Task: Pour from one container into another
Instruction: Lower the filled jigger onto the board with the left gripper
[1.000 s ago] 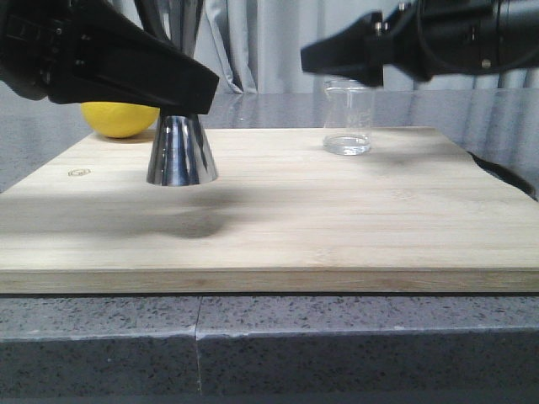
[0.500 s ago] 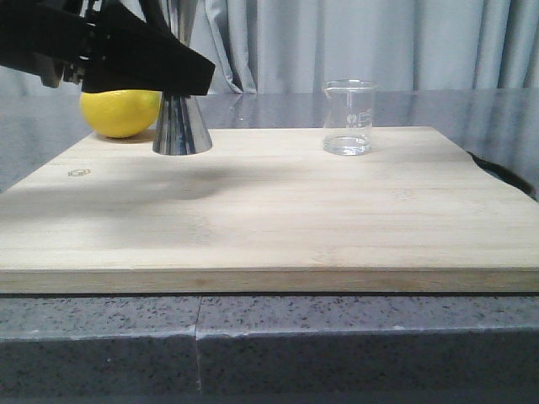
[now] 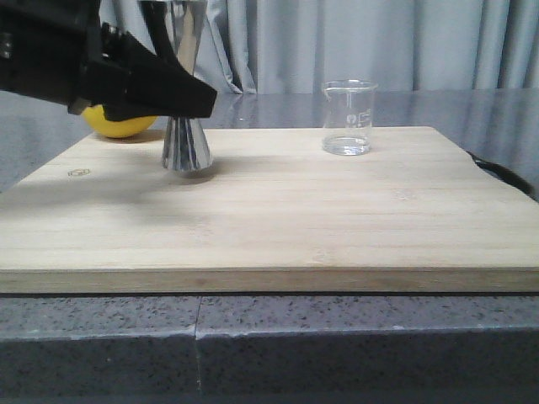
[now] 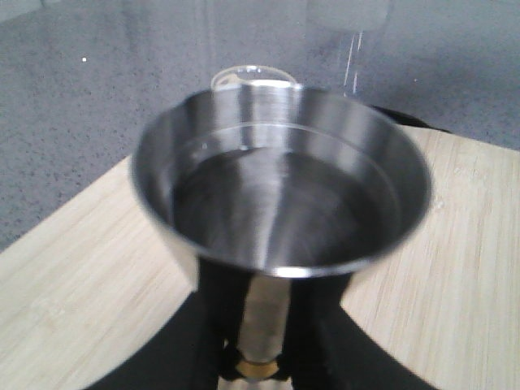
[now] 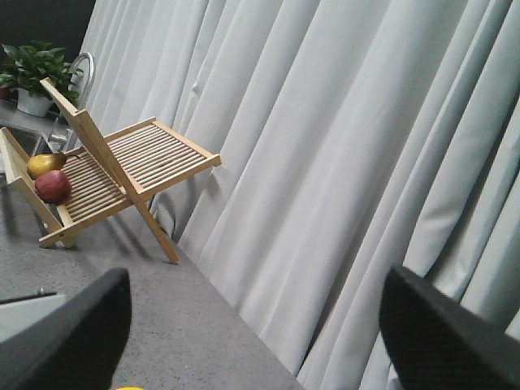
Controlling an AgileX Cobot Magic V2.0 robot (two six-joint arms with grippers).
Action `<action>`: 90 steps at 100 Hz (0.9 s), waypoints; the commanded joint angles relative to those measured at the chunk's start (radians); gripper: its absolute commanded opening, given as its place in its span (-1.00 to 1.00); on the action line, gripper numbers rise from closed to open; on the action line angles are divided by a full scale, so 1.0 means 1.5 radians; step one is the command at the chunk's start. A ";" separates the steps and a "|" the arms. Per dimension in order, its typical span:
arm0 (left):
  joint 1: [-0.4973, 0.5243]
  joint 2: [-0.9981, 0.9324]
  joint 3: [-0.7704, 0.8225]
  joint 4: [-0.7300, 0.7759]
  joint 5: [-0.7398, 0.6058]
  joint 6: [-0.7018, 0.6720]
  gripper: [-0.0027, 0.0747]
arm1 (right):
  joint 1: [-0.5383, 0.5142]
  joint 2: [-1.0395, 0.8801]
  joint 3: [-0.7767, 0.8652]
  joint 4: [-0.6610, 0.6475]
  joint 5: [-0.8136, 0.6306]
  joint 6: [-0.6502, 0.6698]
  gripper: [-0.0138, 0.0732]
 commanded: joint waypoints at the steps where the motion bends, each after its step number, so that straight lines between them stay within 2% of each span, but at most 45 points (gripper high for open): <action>1: -0.006 -0.009 -0.020 -0.055 0.059 0.012 -0.98 | -0.003 -0.026 -0.021 0.032 -0.020 0.004 0.62; 90: -0.006 0.022 -0.020 -0.059 0.075 0.021 -0.98 | -0.003 -0.028 -0.021 0.031 -0.016 0.022 0.62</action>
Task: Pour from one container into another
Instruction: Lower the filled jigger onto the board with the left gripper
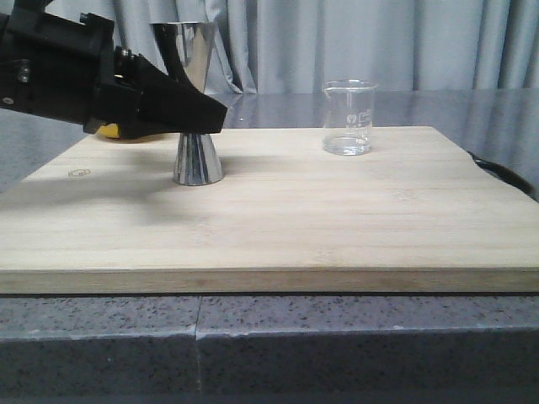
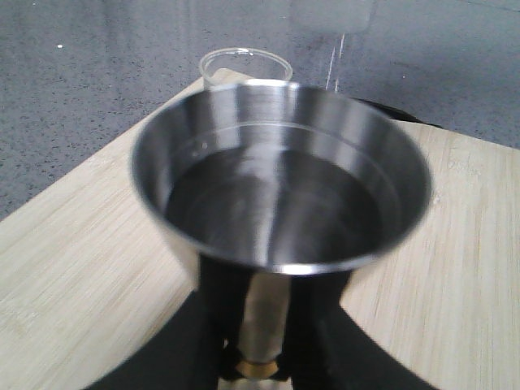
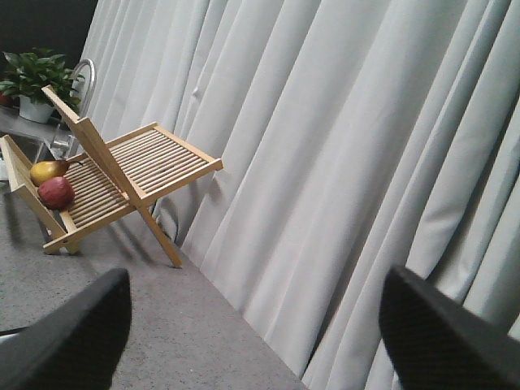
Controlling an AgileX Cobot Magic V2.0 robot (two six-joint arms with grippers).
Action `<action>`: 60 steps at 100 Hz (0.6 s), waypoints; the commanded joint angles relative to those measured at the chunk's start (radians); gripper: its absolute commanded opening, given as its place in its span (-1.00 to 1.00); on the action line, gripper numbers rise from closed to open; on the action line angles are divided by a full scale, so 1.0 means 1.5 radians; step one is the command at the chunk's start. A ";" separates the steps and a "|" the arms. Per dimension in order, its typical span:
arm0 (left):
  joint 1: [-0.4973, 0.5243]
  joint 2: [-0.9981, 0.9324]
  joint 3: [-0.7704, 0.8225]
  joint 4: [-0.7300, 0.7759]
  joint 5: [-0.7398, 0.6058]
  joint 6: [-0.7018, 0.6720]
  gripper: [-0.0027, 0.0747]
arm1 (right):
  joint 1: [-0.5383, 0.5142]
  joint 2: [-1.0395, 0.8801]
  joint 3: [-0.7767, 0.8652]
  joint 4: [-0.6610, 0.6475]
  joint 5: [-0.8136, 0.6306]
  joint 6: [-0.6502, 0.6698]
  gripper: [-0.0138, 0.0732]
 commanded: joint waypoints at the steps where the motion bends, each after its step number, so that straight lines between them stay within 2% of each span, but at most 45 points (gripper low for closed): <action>1: -0.006 -0.020 -0.016 -0.040 0.036 -0.002 -0.98 | -0.003 -0.022 -0.021 0.032 -0.017 0.003 0.62; 20: -0.006 -0.020 -0.016 -0.040 0.036 -0.002 -0.97 | -0.003 -0.022 -0.021 0.032 -0.017 0.003 0.62; 27: -0.006 -0.020 -0.016 -0.040 0.036 -0.002 -0.91 | -0.003 -0.022 -0.021 0.032 -0.017 0.003 0.62; 41: -0.006 -0.020 -0.016 -0.040 0.036 -0.002 -0.56 | -0.003 -0.022 -0.021 0.032 -0.017 0.003 0.62; 60: -0.006 -0.020 -0.016 -0.040 0.036 -0.002 0.02 | -0.003 -0.022 -0.021 0.032 -0.017 0.003 0.62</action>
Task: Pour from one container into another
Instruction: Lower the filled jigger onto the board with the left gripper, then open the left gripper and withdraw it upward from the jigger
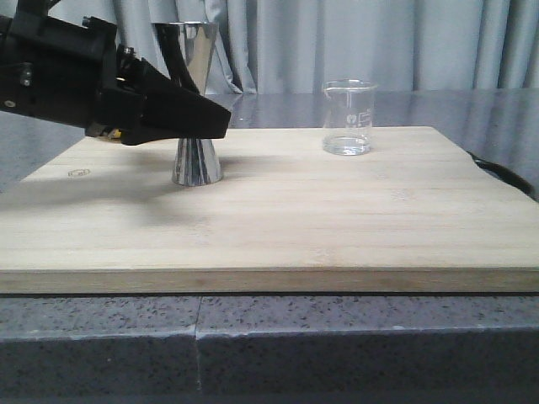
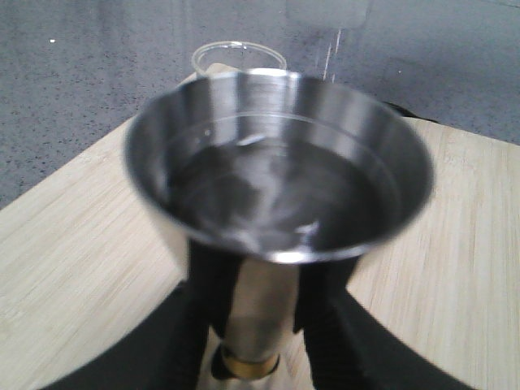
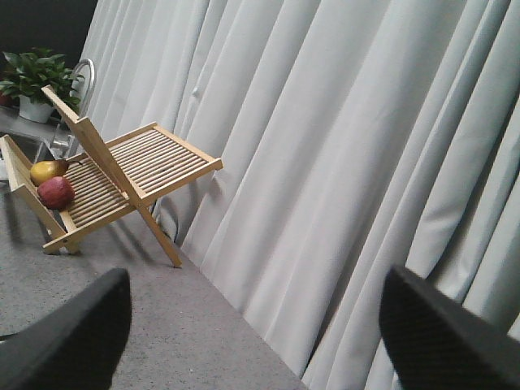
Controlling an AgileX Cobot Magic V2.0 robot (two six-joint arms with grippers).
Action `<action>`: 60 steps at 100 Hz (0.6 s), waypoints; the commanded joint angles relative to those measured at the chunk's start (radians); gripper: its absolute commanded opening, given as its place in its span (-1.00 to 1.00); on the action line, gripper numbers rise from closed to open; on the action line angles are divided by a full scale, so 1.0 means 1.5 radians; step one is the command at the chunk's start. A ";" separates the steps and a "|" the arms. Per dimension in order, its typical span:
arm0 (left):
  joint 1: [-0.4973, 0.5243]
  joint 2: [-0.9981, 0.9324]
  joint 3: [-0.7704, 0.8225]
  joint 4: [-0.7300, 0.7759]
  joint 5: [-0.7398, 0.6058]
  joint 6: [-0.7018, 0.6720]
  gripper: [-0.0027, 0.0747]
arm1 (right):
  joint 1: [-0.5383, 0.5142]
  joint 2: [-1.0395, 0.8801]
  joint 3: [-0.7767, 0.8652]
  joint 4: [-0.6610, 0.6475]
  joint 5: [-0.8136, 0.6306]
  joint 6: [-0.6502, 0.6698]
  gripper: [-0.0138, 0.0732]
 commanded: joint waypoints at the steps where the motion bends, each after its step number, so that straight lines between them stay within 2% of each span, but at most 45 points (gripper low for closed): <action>1: -0.006 -0.021 -0.016 -0.042 0.036 -0.003 0.04 | -0.003 -0.022 -0.021 0.033 -0.017 0.002 0.62; 14: -0.006 -0.021 -0.016 -0.042 0.036 -0.003 0.29 | -0.003 -0.022 -0.021 0.033 -0.017 0.005 0.62; 28: -0.006 -0.022 -0.016 -0.041 0.033 -0.003 0.46 | -0.003 -0.022 -0.021 0.033 -0.016 0.007 0.62; 40: 0.000 -0.032 -0.016 -0.019 0.030 -0.012 0.49 | -0.003 -0.022 -0.021 0.033 -0.010 0.008 0.62; 50: 0.011 -0.042 -0.016 0.010 0.028 -0.067 0.49 | -0.003 -0.022 -0.021 0.033 -0.005 0.008 0.62; 60: 0.028 -0.054 -0.016 0.045 0.028 -0.079 0.49 | -0.003 -0.022 -0.021 0.033 -0.004 0.008 0.62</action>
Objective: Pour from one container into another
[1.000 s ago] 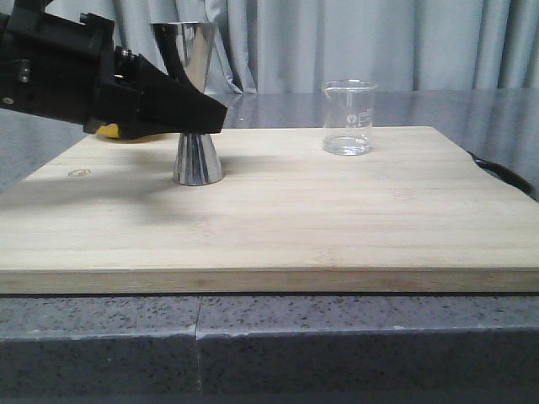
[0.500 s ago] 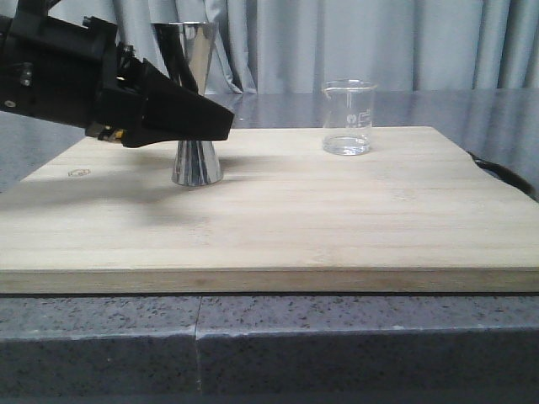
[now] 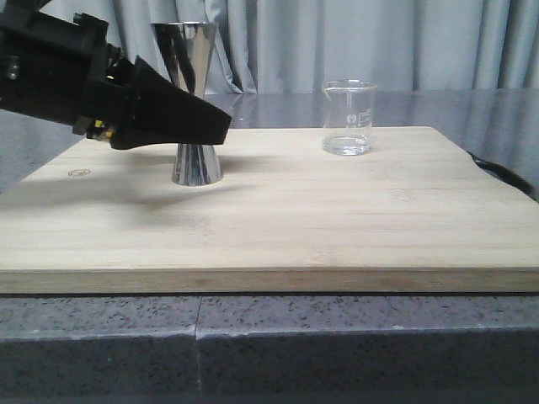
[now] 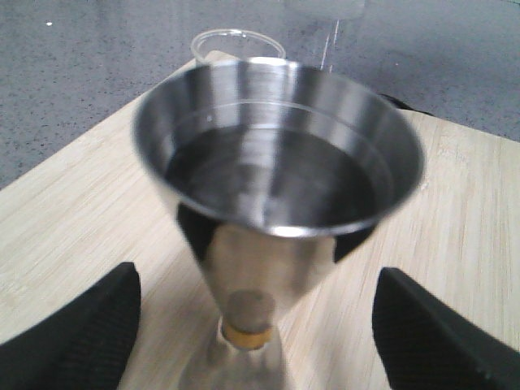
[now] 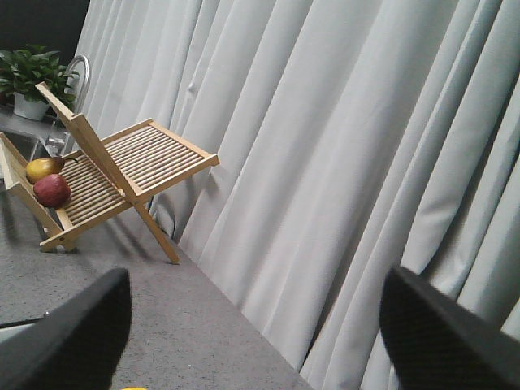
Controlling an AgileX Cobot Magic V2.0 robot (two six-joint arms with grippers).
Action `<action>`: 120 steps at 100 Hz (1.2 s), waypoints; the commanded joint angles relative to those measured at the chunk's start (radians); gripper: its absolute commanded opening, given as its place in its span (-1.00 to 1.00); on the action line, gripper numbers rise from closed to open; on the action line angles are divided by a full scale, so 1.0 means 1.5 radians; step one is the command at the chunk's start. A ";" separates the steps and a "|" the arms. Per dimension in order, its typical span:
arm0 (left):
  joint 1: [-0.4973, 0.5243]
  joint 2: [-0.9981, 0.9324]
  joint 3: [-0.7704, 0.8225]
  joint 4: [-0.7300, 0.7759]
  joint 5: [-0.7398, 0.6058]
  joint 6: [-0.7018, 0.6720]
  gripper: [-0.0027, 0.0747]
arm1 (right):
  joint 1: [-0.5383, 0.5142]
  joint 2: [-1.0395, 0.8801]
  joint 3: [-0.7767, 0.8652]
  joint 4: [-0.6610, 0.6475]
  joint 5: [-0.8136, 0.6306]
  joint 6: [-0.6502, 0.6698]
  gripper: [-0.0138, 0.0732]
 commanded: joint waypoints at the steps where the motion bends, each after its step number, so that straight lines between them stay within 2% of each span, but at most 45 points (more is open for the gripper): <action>1: 0.013 -0.040 -0.016 -0.002 0.032 -0.021 0.49 | -0.003 -0.022 -0.021 0.033 -0.014 0.002 0.62; 21: 0.046 -0.072 -0.016 0.048 0.036 -0.091 0.49 | -0.003 -0.022 -0.021 0.033 -0.014 0.002 0.62; 44: 0.084 -0.138 -0.016 0.203 0.064 -0.232 0.49 | -0.003 -0.022 -0.021 0.033 -0.003 0.002 0.62; 62: 0.143 -0.227 -0.016 0.244 0.068 -0.246 0.48 | -0.003 -0.022 -0.021 0.033 0.055 0.002 0.62; 72: 0.193 -0.276 -0.016 0.219 0.045 -0.246 0.48 | -0.003 -0.022 -0.021 0.037 0.142 0.002 0.62; 82: 0.259 -0.320 -0.016 0.151 -0.007 -0.246 0.48 | -0.005 -0.025 -0.021 0.057 0.256 0.002 0.62; 92: 0.329 -0.361 -0.016 0.028 -0.066 -0.246 0.48 | -0.016 -0.034 -0.023 0.086 0.369 0.002 0.62; 101: 0.395 -0.389 -0.016 -0.093 -0.131 -0.244 0.49 | -0.045 -0.056 -0.023 0.086 0.416 0.002 0.62; 110: 0.448 -0.412 -0.042 -0.092 -0.202 -0.244 0.48 | -0.081 -0.081 -0.023 0.087 0.448 0.002 0.62; 120: 0.462 -0.427 -0.068 -0.092 -0.263 -0.245 0.48 | -0.126 -0.122 -0.023 0.089 0.481 0.002 0.62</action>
